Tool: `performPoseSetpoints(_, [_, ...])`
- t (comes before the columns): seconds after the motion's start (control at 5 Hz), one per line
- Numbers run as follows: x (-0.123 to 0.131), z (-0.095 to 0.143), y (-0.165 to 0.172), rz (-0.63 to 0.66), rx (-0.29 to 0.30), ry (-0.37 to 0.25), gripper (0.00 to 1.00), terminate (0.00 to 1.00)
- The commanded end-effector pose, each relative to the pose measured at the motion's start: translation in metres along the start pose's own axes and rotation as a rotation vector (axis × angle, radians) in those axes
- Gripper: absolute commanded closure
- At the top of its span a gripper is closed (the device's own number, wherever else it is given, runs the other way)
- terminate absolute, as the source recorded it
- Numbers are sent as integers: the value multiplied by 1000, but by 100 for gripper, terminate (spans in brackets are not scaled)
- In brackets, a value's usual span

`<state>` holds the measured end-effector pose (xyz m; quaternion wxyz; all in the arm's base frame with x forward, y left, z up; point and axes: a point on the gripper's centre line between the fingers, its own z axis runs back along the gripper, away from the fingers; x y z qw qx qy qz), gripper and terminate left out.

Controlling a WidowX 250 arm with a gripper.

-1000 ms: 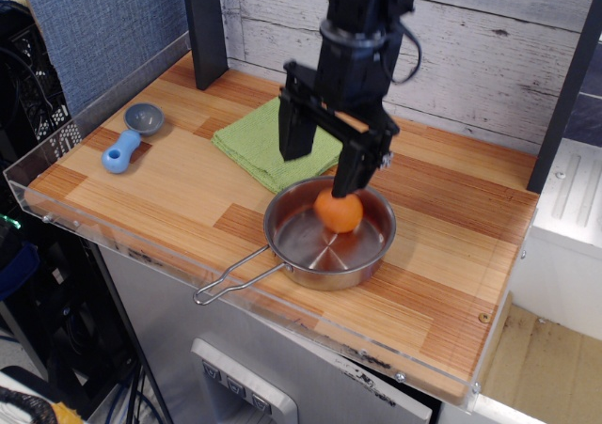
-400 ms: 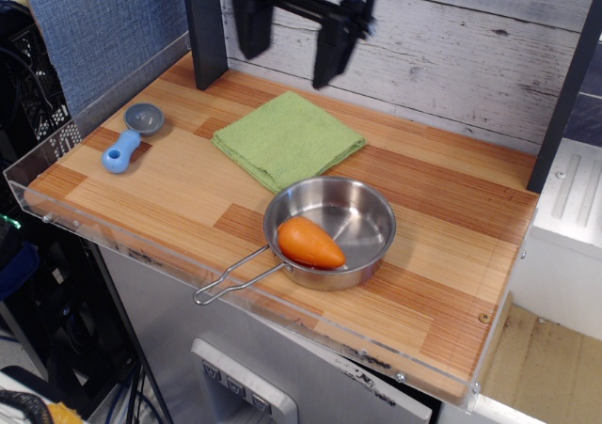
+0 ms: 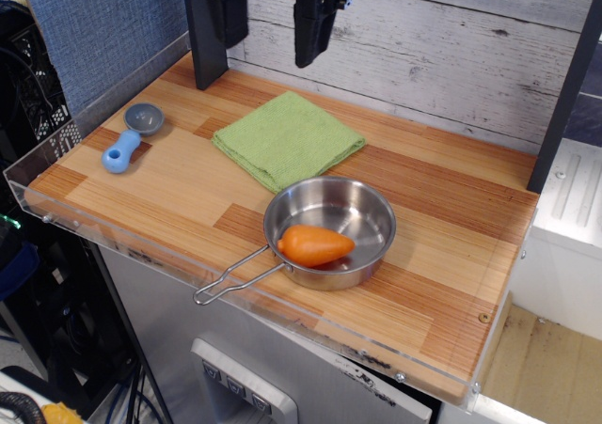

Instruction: Take the orange carrot and put it in the stainless steel pan

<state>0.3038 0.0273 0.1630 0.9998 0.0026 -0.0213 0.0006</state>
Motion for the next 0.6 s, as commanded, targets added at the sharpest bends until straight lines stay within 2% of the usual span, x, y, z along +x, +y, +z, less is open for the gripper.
performPoseSetpoints(0.0, [1, 20, 0, -57, 19, -104, 0, 0])
performPoseSetpoints(0.2, [1, 20, 0, -57, 19, -104, 0, 0])
performPoseSetpoints(0.4, [1, 20, 0, -57, 19, -104, 0, 100])
